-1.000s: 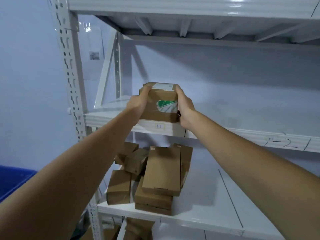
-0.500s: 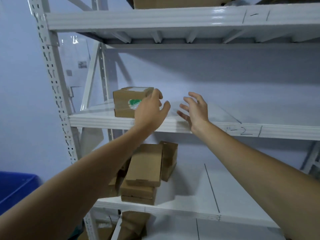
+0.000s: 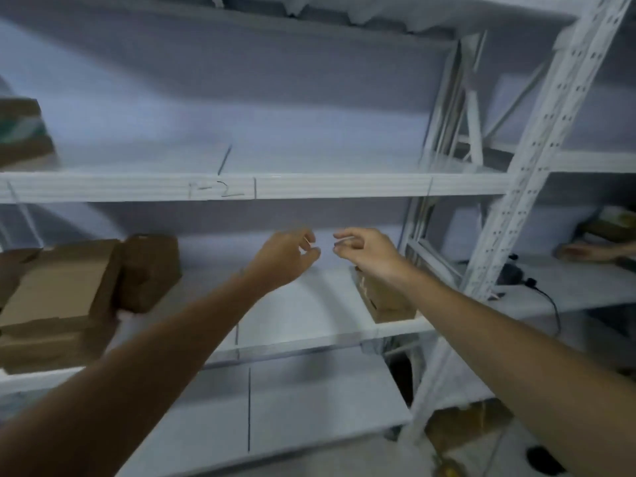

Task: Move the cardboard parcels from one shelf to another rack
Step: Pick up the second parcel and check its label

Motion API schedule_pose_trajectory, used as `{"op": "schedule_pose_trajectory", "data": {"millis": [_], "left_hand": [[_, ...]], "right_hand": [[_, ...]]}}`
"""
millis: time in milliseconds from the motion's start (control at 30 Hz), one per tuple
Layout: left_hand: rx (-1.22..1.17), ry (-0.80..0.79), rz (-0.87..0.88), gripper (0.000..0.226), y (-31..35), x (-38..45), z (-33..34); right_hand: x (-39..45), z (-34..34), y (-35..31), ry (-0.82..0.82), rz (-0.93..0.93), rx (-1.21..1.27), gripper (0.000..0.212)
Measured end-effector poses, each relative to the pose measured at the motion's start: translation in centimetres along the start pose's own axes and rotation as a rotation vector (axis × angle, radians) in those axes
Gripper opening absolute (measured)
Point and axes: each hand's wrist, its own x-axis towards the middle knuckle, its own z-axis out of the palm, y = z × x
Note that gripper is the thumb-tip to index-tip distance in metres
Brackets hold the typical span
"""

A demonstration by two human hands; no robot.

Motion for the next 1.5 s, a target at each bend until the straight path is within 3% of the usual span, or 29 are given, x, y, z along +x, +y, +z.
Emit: {"op": "schedule_pose_trajectory", "data": {"millis": [167,300,367,467,567,700,833,1067,1167,1267,1333,1367,1433,1500], "left_hand": [[-0.057,-0.138,0.015,0.028,2.8,2.3,10.4],[-0.092,-0.211,-0.004,0.032,2.7,5.7,18.1],[-0.122,-0.242,-0.033,0.034,2.3,7.9,21.5],[-0.158,-0.271,-0.083,0.034,1.0,10.0,26.0],[-0.150,-0.301,-0.166,0.034,-0.8,11.5,29.7],[-0.228,-0.244,-0.377,0.038,-2.8,13.0,32.6],[-0.251,-0.206,-0.521,0.039,-3.7,12.8,34.0],[-0.274,-0.143,-0.593,0.033,-3.5,10.2,33.2],[-0.318,-0.078,-0.606,0.036,-1.9,8.7,32.0],[-0.507,0.047,-0.669,0.058,0.6,6.9,30.1],[-0.826,0.047,-0.790,0.075,2.3,5.0,28.5],[-1.009,-0.014,-0.829,0.079,3.1,3.9,27.6],[-1.273,-0.161,-0.780,0.077,4.3,1.9,26.4],[-1.345,-0.190,-0.681,0.069,5.9,0.3,25.1]], "right_hand": [[1.7,-4.0,8.9,0.097,0.105,-0.066,0.036],[4.6,-4.9,15.3,0.041,0.189,-0.123,0.045],[6.7,-4.6,18.6,0.013,0.238,-0.162,0.057],[10.8,-3.3,24.4,0.014,0.301,-0.210,0.094],[14.3,-1.8,28.1,-0.027,0.353,-0.331,0.102],[15.6,0.3,28.4,-0.090,0.439,-0.429,0.103],[16.5,1.6,29.6,-0.216,0.445,-0.666,0.082],[16.3,-0.3,32.4,-0.235,0.404,-0.642,0.100],[14.5,-1.5,31.9,-0.137,0.341,-0.369,0.099],[10.6,-3.5,31.0,-0.091,0.413,0.434,0.072],[7.4,-5.2,30.2,-0.205,0.515,0.986,0.059],[5.8,-6.1,29.9,-0.260,0.523,1.136,0.061],[3.1,-7.5,29.0,-0.325,0.458,1.222,0.061],[1.4,-8.3,27.8,-0.280,0.380,1.099,0.047]]}}
